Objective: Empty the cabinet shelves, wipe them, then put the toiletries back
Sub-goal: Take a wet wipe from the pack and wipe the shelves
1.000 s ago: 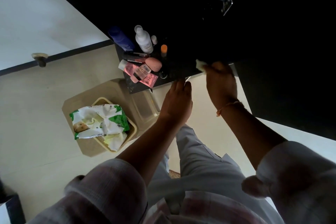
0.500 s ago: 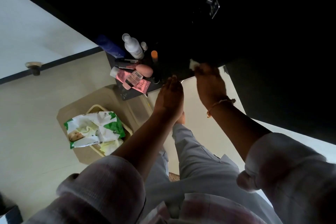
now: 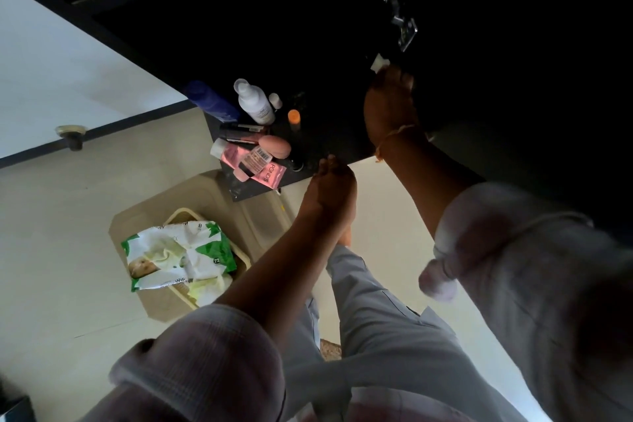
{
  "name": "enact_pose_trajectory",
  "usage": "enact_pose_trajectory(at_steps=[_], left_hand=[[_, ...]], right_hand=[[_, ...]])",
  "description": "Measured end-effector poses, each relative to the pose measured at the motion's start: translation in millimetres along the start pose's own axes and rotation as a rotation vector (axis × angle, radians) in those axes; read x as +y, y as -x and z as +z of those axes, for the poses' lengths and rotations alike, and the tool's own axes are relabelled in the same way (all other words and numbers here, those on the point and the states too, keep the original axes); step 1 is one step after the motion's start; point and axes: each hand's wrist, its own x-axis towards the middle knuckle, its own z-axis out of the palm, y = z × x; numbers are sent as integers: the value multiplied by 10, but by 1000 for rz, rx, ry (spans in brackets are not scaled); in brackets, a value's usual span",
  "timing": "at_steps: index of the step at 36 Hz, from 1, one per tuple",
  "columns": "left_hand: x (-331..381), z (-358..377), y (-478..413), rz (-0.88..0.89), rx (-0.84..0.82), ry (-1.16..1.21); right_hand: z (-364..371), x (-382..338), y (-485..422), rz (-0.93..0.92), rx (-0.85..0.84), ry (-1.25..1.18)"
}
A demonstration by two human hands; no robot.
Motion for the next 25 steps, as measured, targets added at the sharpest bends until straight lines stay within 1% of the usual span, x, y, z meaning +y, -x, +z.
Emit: enact_pose_trajectory(at_steps=[1,4,8,11,14,16,18,20,22,24,25], left_hand=[[-4,1,-6,-3,-1,-1],[-34,8,-34,-1,-11,-3],[-96,-18,-64,13,-8,-12],[-111,-45,-68,34,1,-36],[-115,-36,-75,32,30,-60],[-115,-23,-72,26,47,-71],[-115,-4,-66,29,59,-75],[-120,19,-69,35,68,-65],[-125,36,-67,45,76,-53],[-131,56,-63,50,81,-33],[-135,61,-56,49,87,-22]], right_hand=[[-24,-55,-68,21,-10,-82],[-32,-172,-274,79,-38,-197],[-12,-247,-455,28,-69,-169],[33,-262,-476,-85,-35,-88],[141,-288,-409,-255,-78,-35],[189,-313,-285,-321,-96,-63],[234,-348,-166,-438,-69,-61],[244,-369,-34,-531,-103,-69],[271,-352,39,-627,-95,-56],[274,-341,98,-655,-75,-38],[266,-345,131,-665,-67,-67]])
